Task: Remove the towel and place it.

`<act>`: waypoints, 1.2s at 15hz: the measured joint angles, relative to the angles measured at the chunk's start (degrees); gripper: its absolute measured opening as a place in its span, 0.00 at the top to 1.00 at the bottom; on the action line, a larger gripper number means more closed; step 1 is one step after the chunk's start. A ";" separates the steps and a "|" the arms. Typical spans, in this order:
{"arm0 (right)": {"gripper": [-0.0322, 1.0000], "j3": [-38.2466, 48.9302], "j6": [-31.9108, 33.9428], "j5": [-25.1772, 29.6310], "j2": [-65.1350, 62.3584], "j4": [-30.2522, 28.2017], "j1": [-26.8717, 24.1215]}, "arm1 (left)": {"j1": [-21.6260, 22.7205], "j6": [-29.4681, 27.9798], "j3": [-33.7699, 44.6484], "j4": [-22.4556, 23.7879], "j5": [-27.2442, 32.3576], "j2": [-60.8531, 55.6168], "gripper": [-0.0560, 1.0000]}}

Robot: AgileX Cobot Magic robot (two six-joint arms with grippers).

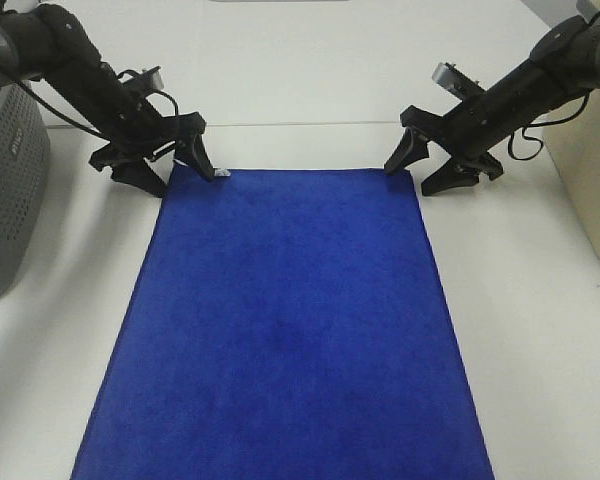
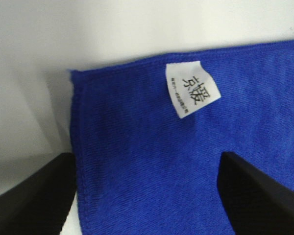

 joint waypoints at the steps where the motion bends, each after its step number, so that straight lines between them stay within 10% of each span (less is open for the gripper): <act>1: 0.30 0.00 -1.03 -0.80 0.11 0.46 1.15 | -0.69 0.00 0.00 0.00 -0.86 0.00 0.26; 5: 0.41 -0.17 -2.46 -2.92 0.74 1.15 5.04 | -3.55 0.00 0.00 -0.34 -2.75 0.46 0.36; 10: 0.87 -0.17 -2.64 -5.04 0.97 -3.04 5.10 | -3.78 1.66 0.11 -0.23 -3.67 1.26 0.90; 18: 0.96 -3.61 -6.93 -9.34 2.06 -4.98 5.10 | -3.78 5.10 0.29 0.86 -11.29 1.26 0.94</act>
